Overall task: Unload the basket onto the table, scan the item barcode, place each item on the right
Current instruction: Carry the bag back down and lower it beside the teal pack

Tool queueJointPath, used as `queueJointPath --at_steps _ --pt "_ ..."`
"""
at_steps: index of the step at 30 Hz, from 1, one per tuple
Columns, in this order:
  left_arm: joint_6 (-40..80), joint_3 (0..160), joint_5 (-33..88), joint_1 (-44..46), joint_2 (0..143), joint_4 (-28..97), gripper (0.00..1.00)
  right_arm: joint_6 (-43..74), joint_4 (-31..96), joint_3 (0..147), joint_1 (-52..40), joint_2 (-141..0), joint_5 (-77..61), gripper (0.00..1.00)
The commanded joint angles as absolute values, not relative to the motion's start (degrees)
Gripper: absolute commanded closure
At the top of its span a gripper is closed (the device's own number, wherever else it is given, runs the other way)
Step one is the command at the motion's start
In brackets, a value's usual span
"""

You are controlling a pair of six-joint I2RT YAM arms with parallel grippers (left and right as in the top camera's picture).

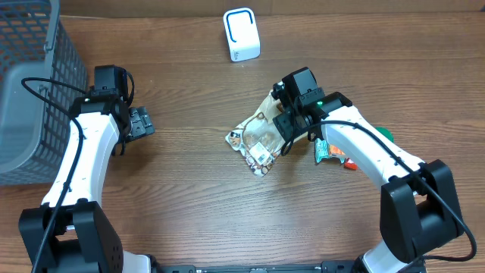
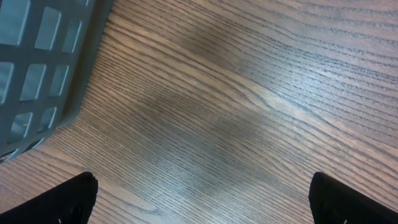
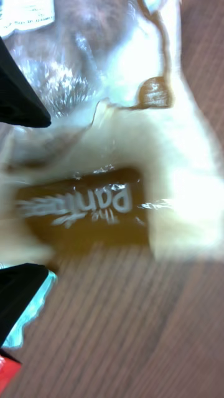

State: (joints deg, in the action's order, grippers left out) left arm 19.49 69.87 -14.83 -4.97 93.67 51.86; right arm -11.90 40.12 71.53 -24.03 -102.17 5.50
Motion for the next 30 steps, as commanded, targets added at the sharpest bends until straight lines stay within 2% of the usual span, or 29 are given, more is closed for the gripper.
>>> queueJointPath --at_steps 1,5,8,10,11,12,16,21,25,30 --pt "19.27 70.98 -15.44 -4.86 93.65 51.79 0.00 -6.28 36.71 71.37 -23.88 -102.02 7.92 0.26" --pt "19.27 70.98 -15.44 -4.86 93.65 51.79 0.00 9.39 32.51 71.37 -23.92 -102.02 6.52 0.26" --pt "19.27 70.98 -15.44 -4.86 93.65 51.79 0.00 21.98 33.04 71.33 -23.99 -102.04 -4.38 0.34" --pt "19.27 70.98 -15.44 -4.86 93.65 51.79 0.00 28.08 33.52 71.00 -24.53 -102.04 -12.43 0.53" --pt "19.27 70.98 -15.44 -4.86 93.65 51.79 0.00 30.74 33.43 70.48 -25.17 -102.04 -12.58 0.70" --pt "19.27 70.98 -15.44 -4.86 93.65 51.81 0.00 32.84 33.19 70.08 -25.63 -102.04 -11.99 0.73" --pt "19.27 70.98 -15.44 -4.86 93.65 51.79 0.00 42.35 27.77 65.80 -29.61 -102.04 -6.76 0.76" --pt "19.27 70.98 -15.44 -4.86 93.65 51.79 0.00 45.23 19.40 60.05 -35.77 -102.04 -3.29 0.81" --pt "19.27 70.98 -15.44 -4.86 93.65 51.79 0.00 45.19 24.23 59.96 -37.32 -102.04 -2.63 0.85" --pt "19.27 70.98 -15.44 -4.86 93.65 51.79 0.00 42.98 34.26 59.99 -37.04 -102.04 -2.68 0.84"
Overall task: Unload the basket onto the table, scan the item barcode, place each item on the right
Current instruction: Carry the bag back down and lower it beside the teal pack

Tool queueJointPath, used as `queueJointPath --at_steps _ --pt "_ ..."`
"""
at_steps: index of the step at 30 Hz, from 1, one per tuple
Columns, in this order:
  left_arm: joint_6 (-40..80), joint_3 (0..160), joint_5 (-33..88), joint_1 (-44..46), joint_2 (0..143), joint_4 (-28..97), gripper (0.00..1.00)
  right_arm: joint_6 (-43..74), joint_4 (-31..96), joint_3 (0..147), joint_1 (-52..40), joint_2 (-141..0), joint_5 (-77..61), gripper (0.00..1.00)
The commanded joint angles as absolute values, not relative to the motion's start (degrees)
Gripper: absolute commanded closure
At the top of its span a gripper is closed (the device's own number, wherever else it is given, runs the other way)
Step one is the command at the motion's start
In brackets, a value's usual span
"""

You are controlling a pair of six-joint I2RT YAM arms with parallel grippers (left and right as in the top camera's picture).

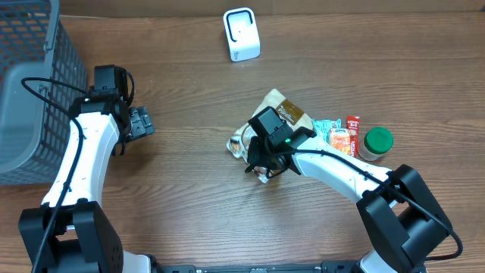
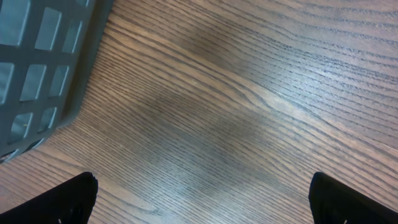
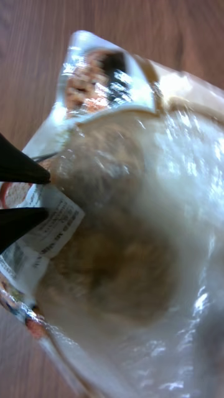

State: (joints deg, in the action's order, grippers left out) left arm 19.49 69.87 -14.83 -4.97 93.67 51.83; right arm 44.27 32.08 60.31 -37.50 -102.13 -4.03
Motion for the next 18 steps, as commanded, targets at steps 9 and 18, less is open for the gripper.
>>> queueJointPath --at_steps 9,18 --pt "19.27 70.98 -15.44 -4.86 93.65 51.79 0.00 32.47 45.71 64.55 -29.34 -102.02 -3.51 0.84" --pt "19.27 70.98 -15.44 -4.86 93.65 51.79 0.00 20.75 52.95 75.83 -26.89 -100.01 -3.79 0.66"
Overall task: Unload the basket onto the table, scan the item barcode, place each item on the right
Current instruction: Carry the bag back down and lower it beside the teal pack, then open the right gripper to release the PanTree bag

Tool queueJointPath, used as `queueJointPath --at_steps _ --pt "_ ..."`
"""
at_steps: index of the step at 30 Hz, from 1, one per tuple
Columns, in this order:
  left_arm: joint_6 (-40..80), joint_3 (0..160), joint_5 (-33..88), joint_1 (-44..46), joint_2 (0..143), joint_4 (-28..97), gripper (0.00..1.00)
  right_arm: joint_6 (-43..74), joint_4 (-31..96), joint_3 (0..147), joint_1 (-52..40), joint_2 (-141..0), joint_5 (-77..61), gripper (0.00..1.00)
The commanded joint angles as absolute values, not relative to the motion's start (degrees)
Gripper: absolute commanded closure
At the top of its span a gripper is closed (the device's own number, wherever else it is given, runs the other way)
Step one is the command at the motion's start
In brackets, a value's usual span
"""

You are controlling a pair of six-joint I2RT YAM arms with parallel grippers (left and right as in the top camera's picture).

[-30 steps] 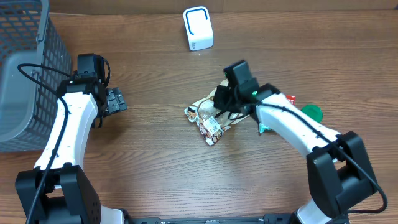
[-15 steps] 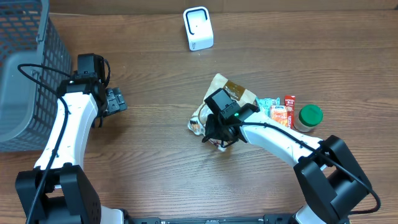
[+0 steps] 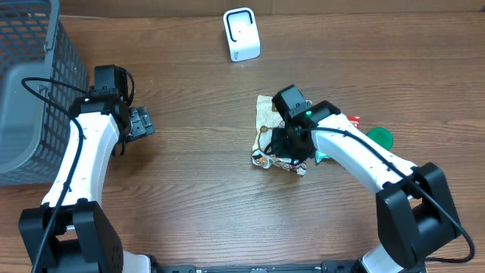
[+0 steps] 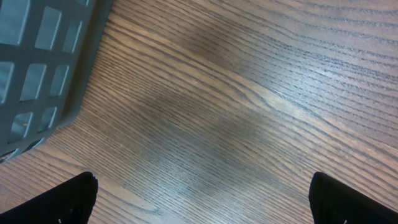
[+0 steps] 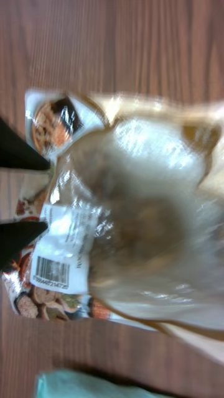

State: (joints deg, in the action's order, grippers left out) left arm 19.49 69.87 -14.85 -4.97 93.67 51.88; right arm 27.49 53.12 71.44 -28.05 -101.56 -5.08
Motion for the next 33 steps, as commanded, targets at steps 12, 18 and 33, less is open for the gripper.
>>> queueJointPath --at_steps 12,18,33 --pt "19.27 70.98 -15.44 -4.86 93.65 51.79 0.00 17.30 51.33 76.09 -26.33 -100.03 4.91 0.00" --pt "19.27 70.98 -15.44 -4.86 93.65 51.79 0.00 17.28 51.33 76.09 -26.33 -100.03 4.89 0.00" --pt "19.27 70.98 -15.44 -4.89 93.65 51.79 0.00 17.30 51.31 76.07 -26.28 -99.02 4.89 0.00"
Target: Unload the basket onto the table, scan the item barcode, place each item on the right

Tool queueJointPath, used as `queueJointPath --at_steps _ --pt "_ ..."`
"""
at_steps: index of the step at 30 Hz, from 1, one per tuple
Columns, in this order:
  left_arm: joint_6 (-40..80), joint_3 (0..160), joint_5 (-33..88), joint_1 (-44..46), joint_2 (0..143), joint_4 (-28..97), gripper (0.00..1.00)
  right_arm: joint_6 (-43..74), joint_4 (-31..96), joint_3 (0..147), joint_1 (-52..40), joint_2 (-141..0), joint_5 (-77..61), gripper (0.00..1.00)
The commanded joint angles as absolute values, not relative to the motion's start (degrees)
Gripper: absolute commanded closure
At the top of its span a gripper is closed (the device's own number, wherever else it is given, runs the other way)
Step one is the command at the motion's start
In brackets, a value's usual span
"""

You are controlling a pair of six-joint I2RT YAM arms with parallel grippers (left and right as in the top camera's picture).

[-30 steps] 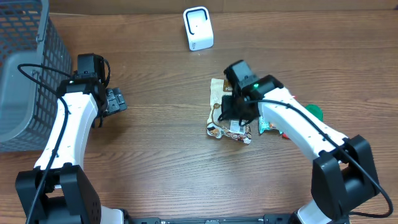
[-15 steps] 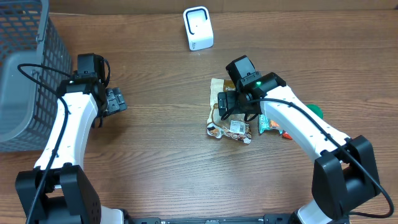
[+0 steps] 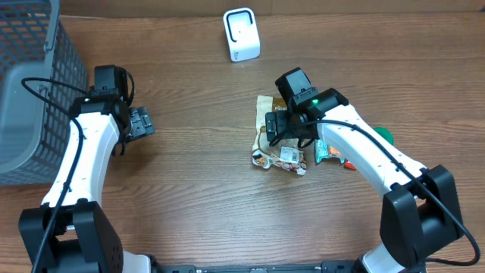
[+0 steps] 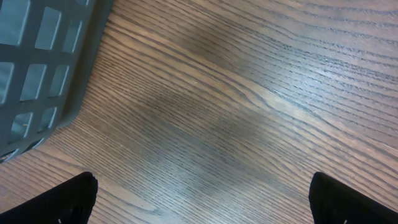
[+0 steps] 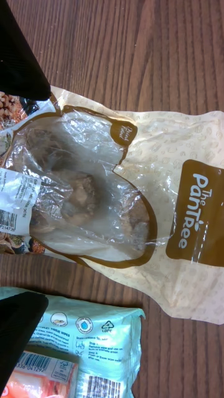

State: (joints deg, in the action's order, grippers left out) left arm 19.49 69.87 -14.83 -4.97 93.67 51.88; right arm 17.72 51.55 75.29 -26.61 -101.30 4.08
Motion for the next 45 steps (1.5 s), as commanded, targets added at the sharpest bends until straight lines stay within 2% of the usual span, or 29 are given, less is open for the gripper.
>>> queueJointPath --at_steps 1,5,10,24,28,32,34,38,41,42,45 --pt "19.27 70.98 -15.44 -4.86 93.65 51.79 0.00 17.30 51.31 76.07 -26.28 -98.24 4.89 0.00" --pt "19.27 70.98 -15.44 -4.86 93.65 51.79 0.00 17.30 51.33 76.07 -26.28 -92.38 4.89 0.00" --pt "19.27 70.98 -15.44 -4.86 93.65 51.79 0.00 17.32 51.33 76.07 -26.09 -77.89 4.89 0.00" --pt "19.27 70.98 -15.44 -4.86 93.65 51.79 0.00 15.57 54.13 75.31 -18.50 -42.50 8.45 0.00" --pt "19.27 70.98 -15.44 -4.86 93.65 51.79 0.00 14.50 53.82 66.50 -14.48 -26.02 8.60 0.00" --pt "19.27 70.98 -15.44 -4.86 93.65 51.79 0.00 14.52 52.03 56.88 -10.85 -16.34 8.56 0.00" --pt "19.27 70.98 -15.44 -4.86 93.65 51.79 0.00 14.52 49.34 52.36 -9.50 -12.67 8.54 0.00" --pt "19.27 70.98 -15.44 -4.86 93.65 51.79 0.00 14.50 34.04 39.59 -7.64 -4.82 8.32 0.00" --pt "19.27 70.98 -15.44 -4.86 93.65 51.79 0.00 14.50 19.25 31.14 -7.64 -1.23 7.88 0.00" --pt "19.27 70.98 -15.44 -4.86 93.65 51.79 0.00 14.50 10.22 26.68 -7.60 -0.16 7.62 0.00" --pt "19.27 70.98 -15.44 -4.86 93.65 51.79 0.00 14.50 -2.96 20.80 -7.60 -0.19 6.81 0.00"
